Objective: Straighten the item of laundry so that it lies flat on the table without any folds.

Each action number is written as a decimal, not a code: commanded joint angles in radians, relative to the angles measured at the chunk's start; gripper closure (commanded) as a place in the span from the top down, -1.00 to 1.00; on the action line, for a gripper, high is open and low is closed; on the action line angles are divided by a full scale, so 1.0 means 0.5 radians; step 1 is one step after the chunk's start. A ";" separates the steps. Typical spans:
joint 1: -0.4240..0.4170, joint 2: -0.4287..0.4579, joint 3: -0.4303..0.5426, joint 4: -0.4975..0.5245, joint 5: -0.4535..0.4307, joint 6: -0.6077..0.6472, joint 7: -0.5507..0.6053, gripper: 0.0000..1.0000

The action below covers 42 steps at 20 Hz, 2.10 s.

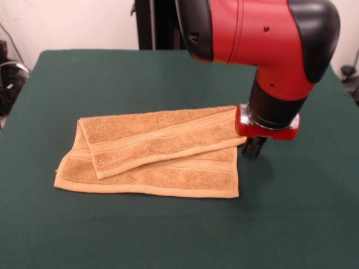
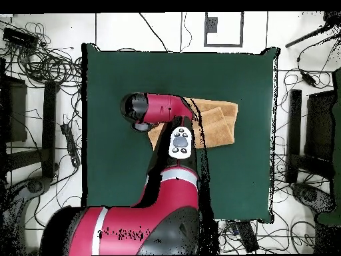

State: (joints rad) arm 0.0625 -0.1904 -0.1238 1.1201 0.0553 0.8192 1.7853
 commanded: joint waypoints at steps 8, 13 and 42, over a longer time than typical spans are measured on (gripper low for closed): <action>0.101 0.010 0.076 0.063 0.128 -0.040 0.554 -1.00; 0.099 0.008 0.079 0.081 0.142 -0.048 0.553 1.00; 0.136 -0.346 0.188 0.723 0.129 -0.115 0.338 1.00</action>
State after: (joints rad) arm 0.0860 -0.3371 -0.1306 1.3060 0.0896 0.8192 1.7853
